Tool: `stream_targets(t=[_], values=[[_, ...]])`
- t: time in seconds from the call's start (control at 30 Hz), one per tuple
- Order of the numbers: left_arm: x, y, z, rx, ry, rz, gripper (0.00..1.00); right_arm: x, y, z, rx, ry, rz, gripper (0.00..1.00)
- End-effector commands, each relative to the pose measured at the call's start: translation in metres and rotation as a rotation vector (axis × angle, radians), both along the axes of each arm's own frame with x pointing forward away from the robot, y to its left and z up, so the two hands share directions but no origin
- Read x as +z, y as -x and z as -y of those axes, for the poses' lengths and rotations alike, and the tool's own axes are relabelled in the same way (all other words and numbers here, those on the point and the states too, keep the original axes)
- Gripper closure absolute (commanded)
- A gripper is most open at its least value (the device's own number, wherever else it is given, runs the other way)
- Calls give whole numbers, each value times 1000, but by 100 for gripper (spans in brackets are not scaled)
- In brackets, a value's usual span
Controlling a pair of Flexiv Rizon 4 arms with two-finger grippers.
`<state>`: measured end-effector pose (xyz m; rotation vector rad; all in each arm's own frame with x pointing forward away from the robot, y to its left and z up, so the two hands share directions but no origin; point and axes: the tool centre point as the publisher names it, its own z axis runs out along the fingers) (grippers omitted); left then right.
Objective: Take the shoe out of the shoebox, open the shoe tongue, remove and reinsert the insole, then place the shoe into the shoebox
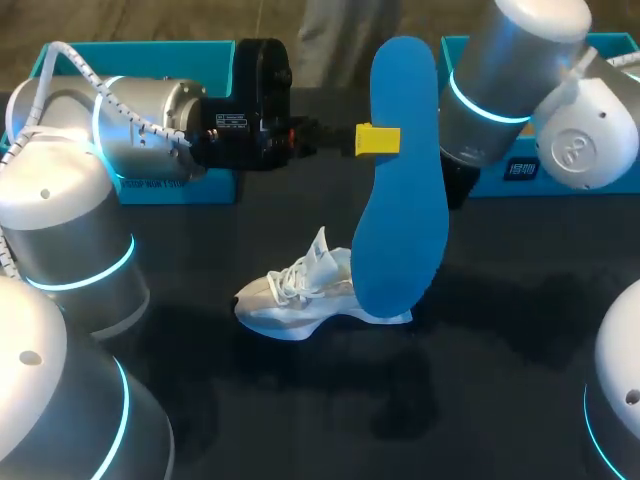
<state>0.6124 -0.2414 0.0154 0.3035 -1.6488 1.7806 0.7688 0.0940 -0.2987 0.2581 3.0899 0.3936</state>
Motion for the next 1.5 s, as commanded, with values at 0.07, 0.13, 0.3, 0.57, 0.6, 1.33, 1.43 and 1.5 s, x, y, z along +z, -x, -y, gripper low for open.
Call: stream_targets(t=[0.07,0.13,0.3,0.57,0.6,1.33,1.43,1.5], values=[[-1,0,1,2,2,0,100,7,-1,-7,3,70,-5,0],[-1,0,1,2,2,0,100,9,-1,-9,9,85,-5,0],[-1,0,1,2,2,0,100,12,-1,-14,48,104,12,0],[-1,0,1,2,2,0,100,8,0,-23,96,118,30,0],[-1,0,1,2,2,0,100,7,1,-23,98,123,31,0],[-1,0,1,2,2,0,100,6,5,-25,143,130,21,0],[-1,0,1,2,2,0,100,6,5,-25,143,130,21,0],[-1,0,1,2,2,0,100,6,5,-25,143,130,21,0]])
